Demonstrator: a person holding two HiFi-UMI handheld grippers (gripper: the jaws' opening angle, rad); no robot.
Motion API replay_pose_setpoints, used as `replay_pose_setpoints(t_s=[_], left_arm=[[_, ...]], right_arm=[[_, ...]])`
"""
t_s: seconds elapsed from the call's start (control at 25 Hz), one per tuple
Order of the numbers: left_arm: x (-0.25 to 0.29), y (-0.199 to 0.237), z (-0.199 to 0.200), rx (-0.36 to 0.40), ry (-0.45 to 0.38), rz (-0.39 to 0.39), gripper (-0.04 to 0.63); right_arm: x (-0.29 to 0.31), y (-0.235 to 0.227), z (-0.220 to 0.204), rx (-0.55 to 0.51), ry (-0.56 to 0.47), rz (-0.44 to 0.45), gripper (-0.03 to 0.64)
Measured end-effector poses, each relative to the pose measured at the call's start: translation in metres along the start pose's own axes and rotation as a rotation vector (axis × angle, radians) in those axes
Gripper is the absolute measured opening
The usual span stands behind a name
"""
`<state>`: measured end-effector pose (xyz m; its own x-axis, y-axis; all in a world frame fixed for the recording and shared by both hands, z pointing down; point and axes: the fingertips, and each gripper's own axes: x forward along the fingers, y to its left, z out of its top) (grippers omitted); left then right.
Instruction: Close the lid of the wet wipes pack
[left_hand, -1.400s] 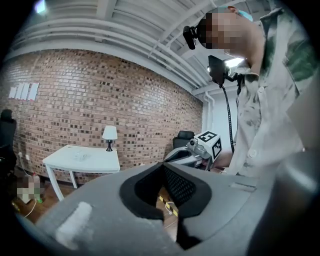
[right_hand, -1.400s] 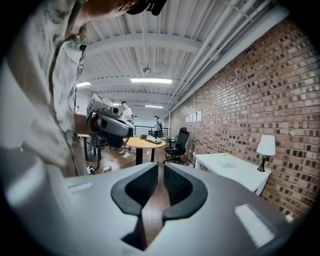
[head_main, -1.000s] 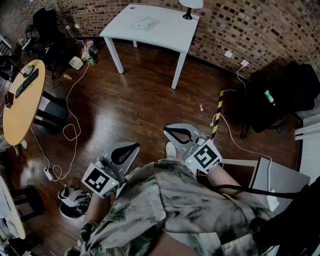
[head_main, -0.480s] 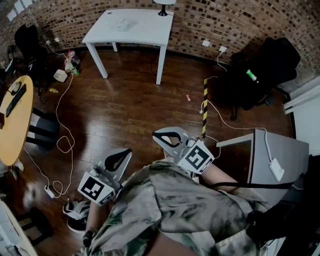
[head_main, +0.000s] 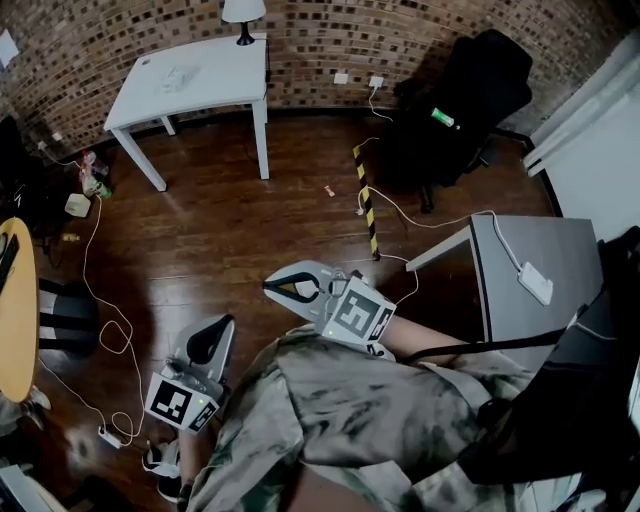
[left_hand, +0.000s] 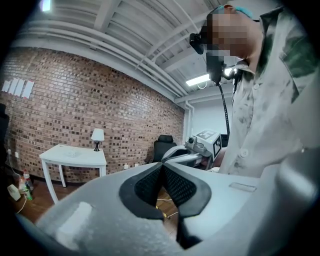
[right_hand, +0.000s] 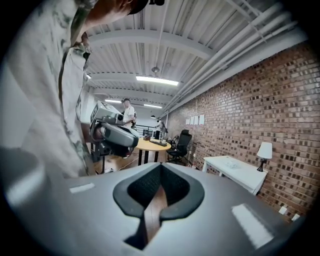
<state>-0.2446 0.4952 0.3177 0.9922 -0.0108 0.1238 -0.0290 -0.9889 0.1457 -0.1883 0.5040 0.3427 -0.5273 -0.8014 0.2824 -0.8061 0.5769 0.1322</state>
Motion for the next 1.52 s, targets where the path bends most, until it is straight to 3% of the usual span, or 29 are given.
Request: replay_pose_setpoints(t_s=[0.44,1.04,1.52], left_arm=[[0.005,-0.011,-0.004,-0.006,0.009,-0.013,0.002],[0.015,-0.014,-0.004,-0.008,0.007,-0.058,0.002],[0.011,-0.003,-0.014,-0.040,0.026,-0.044,0.002]], right_arm=[[-0.014,0.005,0.004,-0.030,-0.032,-0.007,0.003],[-0.023,0.005,0.004,-0.033,-0.002,-0.041,0.003],[-0.011,0.003,-0.002,-0.016,0.026,-0.032,0.003]])
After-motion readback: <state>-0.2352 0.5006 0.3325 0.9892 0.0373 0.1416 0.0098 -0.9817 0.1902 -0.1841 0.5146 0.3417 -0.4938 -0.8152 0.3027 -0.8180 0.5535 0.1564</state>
